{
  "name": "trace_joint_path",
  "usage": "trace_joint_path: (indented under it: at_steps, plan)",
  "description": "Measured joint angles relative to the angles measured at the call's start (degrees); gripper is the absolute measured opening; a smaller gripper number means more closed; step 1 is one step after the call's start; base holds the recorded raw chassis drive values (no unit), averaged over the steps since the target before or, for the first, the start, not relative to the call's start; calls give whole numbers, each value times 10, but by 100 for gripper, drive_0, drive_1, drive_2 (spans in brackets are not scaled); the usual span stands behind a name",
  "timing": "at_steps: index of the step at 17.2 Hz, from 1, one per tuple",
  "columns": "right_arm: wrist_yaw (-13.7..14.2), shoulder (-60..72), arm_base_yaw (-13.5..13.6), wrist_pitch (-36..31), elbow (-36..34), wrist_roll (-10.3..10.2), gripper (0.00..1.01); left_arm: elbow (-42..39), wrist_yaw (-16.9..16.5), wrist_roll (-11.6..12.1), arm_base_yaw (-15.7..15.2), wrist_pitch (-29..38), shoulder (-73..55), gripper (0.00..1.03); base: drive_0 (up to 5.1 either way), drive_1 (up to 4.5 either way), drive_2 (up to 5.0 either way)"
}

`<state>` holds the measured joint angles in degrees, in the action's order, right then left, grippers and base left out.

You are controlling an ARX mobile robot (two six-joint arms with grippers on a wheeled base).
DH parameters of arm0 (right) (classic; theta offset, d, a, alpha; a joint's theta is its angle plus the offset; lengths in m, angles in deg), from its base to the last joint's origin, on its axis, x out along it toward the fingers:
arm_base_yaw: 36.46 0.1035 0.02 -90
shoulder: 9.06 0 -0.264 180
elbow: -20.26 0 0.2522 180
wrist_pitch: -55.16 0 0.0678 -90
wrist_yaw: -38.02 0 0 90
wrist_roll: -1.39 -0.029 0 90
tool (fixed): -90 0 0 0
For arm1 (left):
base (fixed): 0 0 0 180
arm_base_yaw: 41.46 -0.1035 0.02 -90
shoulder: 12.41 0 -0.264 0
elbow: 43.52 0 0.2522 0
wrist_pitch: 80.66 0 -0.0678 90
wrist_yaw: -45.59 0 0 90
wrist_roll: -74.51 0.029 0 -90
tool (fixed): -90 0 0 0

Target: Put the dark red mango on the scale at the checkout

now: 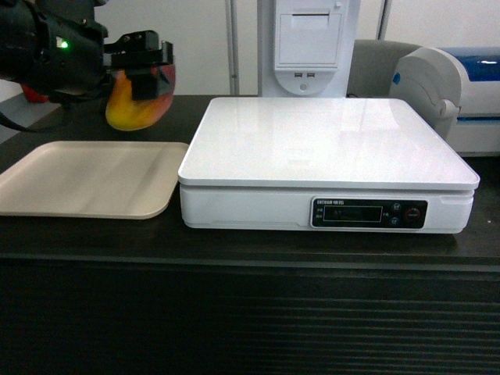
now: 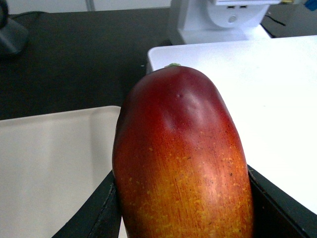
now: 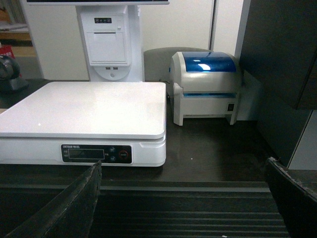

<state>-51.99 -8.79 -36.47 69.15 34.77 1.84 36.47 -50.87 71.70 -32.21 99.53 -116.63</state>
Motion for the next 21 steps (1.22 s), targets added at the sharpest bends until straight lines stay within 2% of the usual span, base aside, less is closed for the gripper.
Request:
trace_joint_path:
  at_steps: [5, 10, 15, 21]
  plan:
    - [0, 0, 0, 0, 0, 0, 98, 1, 16, -28, 69, 5, 2, 62, 0, 0, 0]
    - [0, 0, 0, 0, 0, 0, 98, 99, 37, -29, 129, -35, -64, 62, 0, 0, 0]
    - [0, 0, 0, 0, 0, 0, 98, 135, 40, -28, 144, -56, -96, 62, 0, 0, 0]
    - [0, 0, 0, 0, 0, 0, 98, 283, 61, -28, 180, -133, -202, 62, 0, 0, 0]
